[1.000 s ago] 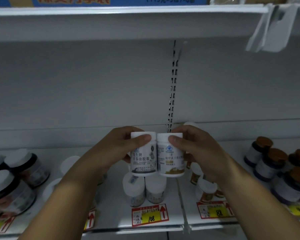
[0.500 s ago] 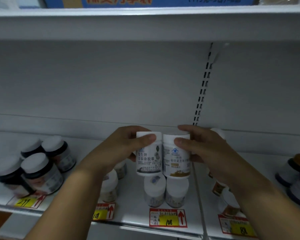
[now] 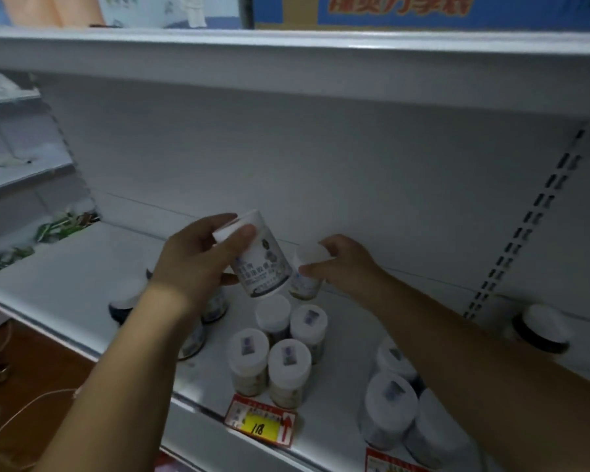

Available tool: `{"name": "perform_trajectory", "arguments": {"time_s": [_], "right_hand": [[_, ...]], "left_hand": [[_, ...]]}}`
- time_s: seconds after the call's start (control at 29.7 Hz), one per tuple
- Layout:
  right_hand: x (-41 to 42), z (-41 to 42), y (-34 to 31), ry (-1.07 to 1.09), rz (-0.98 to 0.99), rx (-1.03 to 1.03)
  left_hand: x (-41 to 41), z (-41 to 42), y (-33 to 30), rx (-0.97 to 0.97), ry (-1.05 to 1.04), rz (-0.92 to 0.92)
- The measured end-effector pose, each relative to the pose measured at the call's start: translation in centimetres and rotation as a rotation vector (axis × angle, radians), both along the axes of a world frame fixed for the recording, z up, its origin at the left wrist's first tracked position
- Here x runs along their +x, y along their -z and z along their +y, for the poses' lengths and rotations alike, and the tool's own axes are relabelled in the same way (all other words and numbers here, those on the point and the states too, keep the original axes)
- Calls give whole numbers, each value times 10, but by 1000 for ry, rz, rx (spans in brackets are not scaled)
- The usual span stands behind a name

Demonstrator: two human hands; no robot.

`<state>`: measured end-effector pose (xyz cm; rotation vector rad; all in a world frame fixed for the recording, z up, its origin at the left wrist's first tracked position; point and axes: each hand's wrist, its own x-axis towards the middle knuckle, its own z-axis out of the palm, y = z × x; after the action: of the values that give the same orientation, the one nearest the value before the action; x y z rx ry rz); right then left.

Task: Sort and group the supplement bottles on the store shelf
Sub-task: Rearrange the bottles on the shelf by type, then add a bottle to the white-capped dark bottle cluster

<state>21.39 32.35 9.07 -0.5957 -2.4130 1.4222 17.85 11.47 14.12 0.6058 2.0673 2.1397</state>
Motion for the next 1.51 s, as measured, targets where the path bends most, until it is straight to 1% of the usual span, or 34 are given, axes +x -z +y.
{"name": "perform_trajectory", "arguments": {"time_s": [0.07, 0.13, 0.27, 0.37, 0.4, 0.47, 0.54, 0.61, 0.71, 0.77, 0.84, 0.91, 0.98, 1.01, 1.08, 1.14, 1.21, 1.24, 1.31, 1.38, 1.41, 1.48, 1.51], "right_hand": [[-18, -8, 21, -78, -101, 109], [-26, -10, 36, -130, -177, 149], [-33, -9, 49, -138, -187, 52], [-26, -5, 45, -168, -184, -41], [-20, -1, 39, -134, -180, -66], [-2, 16, 19, -30, -137, -30], [26, 42, -7, 76, -39, -3], [65, 69, -33, 184, 61, 62], [128, 106, -54, 344, 89, 259], [165, 128, -54, 453, 45, 334], [192, 149, -45, 532, -57, 401], [208, 164, -29, 529, -226, 431], [213, 169, -10, 474, -360, 412], [214, 170, -2, 453, -395, 411], [213, 167, 14, 438, -413, 433], [214, 165, 18, 445, -351, 462], [219, 162, 10, 440, -278, 474], [220, 161, 2, 434, -217, 467], [218, 151, -21, 423, -23, 409], [210, 131, -48, 388, 204, 285], [203, 116, -61, 333, 288, 223], [188, 84, -76, 213, 341, 179], [180, 68, -79, 166, 342, 167]], "left_hand": [[0, -4, 7, -5, -1, -22], [3, -10, 14, 6, 24, -38], [7, -24, 26, -35, 61, -22], [10, -17, 27, -42, 75, -17], [12, -10, 25, -44, 86, -19], [18, 11, 17, -55, 129, 2], [29, 42, 9, -111, 202, 66], [42, 83, 4, -223, 282, 119], [55, 145, 11, -425, 368, 193], [55, 175, 28, -542, 422, 188], [52, 195, 50, -634, 482, 141], [53, 204, 69, -742, 532, 145], [54, 206, 84, -854, 567, 235], [56, 207, 88, -870, 568, 243], [58, 205, 93, -874, 576, 189], [61, 205, 89, -876, 574, 149], [66, 202, 82, -831, 541, 93], [69, 199, 77, -769, 521, 64], [79, 189, 66, -601, 500, 48], [96, 172, 47, -477, 533, 80], [104, 162, 37, -454, 541, 113], [112, 146, 26, -445, 494, 239], [114, 136, 23, -421, 427, 312]]}}
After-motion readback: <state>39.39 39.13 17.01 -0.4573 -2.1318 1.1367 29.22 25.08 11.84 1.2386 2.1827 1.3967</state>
